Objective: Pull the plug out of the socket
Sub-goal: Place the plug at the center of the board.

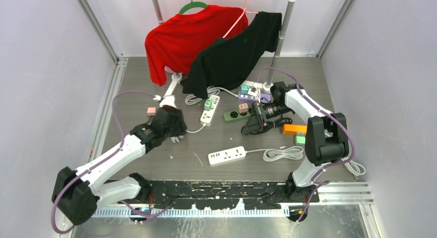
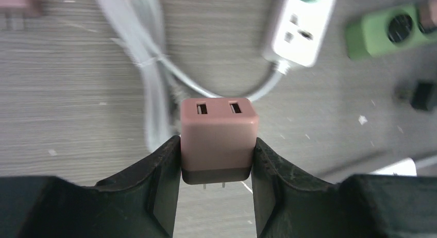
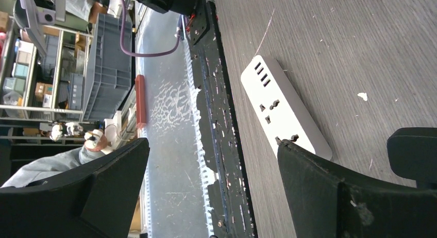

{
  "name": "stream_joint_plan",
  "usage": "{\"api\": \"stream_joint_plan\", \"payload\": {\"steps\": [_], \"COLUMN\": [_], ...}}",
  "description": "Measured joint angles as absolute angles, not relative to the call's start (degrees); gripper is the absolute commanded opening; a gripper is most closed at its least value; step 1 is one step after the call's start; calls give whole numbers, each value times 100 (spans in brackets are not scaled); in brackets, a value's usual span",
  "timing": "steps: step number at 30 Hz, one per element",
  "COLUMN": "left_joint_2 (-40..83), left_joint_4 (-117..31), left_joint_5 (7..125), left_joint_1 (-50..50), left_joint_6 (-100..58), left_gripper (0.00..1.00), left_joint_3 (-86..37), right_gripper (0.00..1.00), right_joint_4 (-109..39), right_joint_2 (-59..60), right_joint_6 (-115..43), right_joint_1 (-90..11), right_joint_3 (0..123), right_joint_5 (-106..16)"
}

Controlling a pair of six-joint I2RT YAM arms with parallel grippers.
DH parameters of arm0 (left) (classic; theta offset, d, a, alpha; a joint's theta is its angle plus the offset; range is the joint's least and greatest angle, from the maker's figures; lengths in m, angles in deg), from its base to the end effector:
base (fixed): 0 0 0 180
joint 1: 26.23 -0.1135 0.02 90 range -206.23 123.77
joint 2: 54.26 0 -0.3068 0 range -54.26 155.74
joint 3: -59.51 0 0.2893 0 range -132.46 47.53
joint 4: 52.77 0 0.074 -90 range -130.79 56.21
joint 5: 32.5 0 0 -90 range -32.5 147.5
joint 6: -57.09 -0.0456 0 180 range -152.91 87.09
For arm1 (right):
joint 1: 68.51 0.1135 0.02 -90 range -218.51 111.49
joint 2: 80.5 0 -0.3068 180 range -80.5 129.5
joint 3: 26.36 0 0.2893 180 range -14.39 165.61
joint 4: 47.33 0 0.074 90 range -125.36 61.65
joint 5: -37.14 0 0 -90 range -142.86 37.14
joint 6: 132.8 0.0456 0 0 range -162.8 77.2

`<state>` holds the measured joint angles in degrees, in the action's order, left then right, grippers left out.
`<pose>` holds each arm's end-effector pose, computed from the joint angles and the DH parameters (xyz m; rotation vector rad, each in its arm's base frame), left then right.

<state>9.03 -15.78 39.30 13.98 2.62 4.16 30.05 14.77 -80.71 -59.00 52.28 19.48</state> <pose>0.2014 -0.1516 0.2647 -0.0593 2.3241 -0.2976 0.3077 0.0956 0.2486 -0.8941 2.1861 1.6937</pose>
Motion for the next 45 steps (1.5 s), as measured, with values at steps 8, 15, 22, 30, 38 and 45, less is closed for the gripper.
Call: {"api": "stream_joint_plan", "payload": {"steps": [8,15,22,30,38,45], "left_joint_2": [400,907,1860,2638,2949,2763], "left_joint_4": [-1766,-1928,-1547,-1429,-1396,-1370], "left_joint_5": [4853,5447,4918,4540,4392,4367], "left_joint_1": [-784,-1988,-2440,-2624,-2652,-2663], "left_joint_6": [332,727,1276,1562,1621,1624], "left_gripper": [0,0,0,14,63,72], "left_joint_3": [1155,1351,908,593,342,339], "right_gripper": [100,100,100,100,100,100], "right_joint_4": [3003,3003,3003,3001,3001,3003], "right_joint_2": [1477,1477,1477,1477,1477,1477], "right_joint_6": [-8112,-8112,-8112,-8110,-8110,-8130], "right_joint_1": [-5926,-5937,-5937,-5937,-5937,-5937], "right_joint_3": [5228,5228,5239,5257,5257,5257], "right_joint_5": [1948,1948,1948,1948,1948,1939]}}
